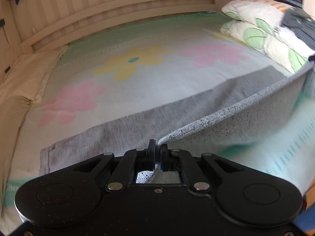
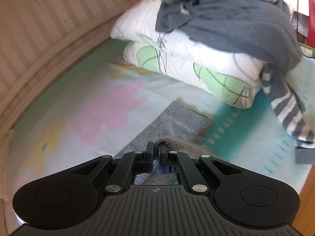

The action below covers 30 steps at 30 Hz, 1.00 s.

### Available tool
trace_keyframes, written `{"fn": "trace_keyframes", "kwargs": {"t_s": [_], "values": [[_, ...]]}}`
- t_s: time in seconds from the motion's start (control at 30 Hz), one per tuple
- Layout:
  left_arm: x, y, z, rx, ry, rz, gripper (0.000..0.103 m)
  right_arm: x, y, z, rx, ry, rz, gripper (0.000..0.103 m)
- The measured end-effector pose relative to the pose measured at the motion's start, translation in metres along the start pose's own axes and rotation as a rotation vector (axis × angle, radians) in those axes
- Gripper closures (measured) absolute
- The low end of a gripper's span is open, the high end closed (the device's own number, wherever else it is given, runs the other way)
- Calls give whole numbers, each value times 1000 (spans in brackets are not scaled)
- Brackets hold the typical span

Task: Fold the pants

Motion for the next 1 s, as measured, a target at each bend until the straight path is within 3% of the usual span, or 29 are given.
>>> {"fn": "trace_keyframes", "kwargs": {"t_s": [0.13, 0.67, 0.87, 0.97, 1.0], "values": [[16, 39, 10, -15, -46, 38, 96, 1, 39, 7, -54, -9, 29, 99], [52, 150, 10, 42, -10, 125, 96, -7, 145, 29, -192, -108, 82, 99], [40, 175, 11, 37, -29, 185, 94, -8, 158, 36, -191, -138, 92, 99], [33, 180, 12, 33, -53, 209, 93, -2, 157, 50, -109, -179, 36, 96], [31, 182, 12, 32, -58, 217, 93, 1, 155, 53, -86, -195, 20, 89]]}}
Point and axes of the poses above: each gripper's, at about its wrist camera, not at the fingertips, and y roughly the way its jaws point, z to its left, x to its top, the point moved 10 cm from there along y, roughly the way its jaws point, and after that the axes turned 3 degrees about -z, right-handed, at the moved point
